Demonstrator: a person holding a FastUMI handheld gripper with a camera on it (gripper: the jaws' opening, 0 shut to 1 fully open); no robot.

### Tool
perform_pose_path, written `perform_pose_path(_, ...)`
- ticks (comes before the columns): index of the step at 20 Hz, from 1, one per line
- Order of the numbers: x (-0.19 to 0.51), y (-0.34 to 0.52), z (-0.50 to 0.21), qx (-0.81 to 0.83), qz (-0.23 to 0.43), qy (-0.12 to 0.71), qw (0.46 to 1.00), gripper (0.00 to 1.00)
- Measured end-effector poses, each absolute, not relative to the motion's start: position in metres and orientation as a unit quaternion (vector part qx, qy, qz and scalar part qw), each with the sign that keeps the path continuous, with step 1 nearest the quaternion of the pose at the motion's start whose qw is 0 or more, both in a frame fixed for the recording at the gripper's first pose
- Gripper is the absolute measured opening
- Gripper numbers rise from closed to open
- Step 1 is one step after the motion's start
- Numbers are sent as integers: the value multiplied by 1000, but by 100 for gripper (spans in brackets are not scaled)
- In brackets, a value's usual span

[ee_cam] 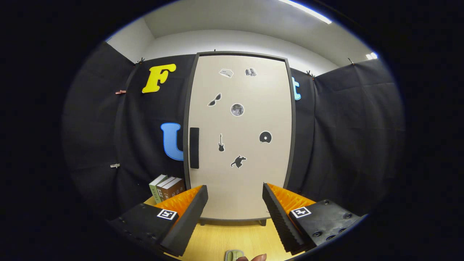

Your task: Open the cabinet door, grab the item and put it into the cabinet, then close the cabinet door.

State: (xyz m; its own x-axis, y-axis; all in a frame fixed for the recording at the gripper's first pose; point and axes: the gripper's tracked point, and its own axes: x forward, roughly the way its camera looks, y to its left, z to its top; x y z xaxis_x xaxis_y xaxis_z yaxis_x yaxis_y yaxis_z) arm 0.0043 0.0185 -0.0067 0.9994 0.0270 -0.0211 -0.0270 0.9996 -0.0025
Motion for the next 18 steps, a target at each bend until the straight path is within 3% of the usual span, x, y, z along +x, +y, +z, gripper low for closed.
perform_pose_path(7,31,51,9,-1,28,0,1000,97)
perform_pose_path(18,160,138,12,10,45,-4,999,98)
